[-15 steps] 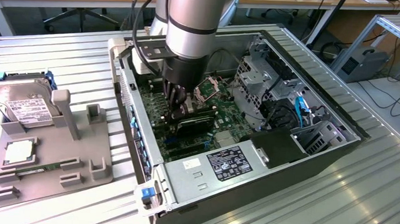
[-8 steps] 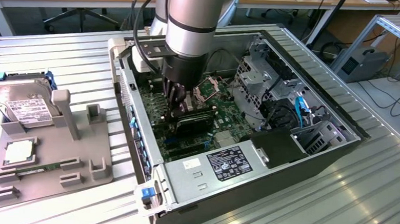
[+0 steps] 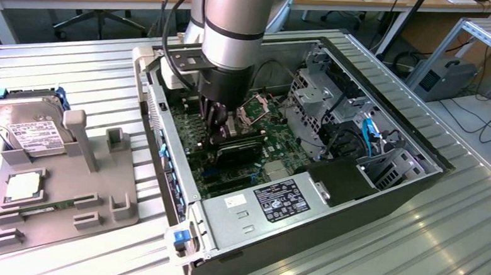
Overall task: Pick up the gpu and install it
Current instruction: 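Press down on the gpu until it lock into place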
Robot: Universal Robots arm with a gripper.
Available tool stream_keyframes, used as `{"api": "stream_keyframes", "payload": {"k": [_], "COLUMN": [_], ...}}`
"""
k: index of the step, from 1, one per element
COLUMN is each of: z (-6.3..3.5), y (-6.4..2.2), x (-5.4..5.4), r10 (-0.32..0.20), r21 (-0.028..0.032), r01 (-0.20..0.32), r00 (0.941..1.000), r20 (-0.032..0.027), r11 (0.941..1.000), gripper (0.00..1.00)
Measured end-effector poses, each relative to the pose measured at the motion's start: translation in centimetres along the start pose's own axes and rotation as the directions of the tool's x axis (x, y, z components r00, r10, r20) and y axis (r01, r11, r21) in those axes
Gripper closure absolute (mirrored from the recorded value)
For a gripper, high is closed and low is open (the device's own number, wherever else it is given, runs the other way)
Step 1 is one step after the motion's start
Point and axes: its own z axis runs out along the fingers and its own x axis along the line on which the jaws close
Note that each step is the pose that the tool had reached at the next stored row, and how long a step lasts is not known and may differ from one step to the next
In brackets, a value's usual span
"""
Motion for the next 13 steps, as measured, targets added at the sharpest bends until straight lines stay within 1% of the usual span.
{"api": "stream_keyframes", "payload": {"k": [7,13], "z": [0.04,0.07], "y": [0.64,0.73], "x": [0.02,0.28], "r10": [0.000,0.000], "r21": [-0.0003,-0.0002], "r01": [0.000,0.000], "r00": [1.0000,1.0000], "r20": [0.0000,0.0000], "r11": [1.0000,1.0000], "gripper": [0.89,0.89]}}
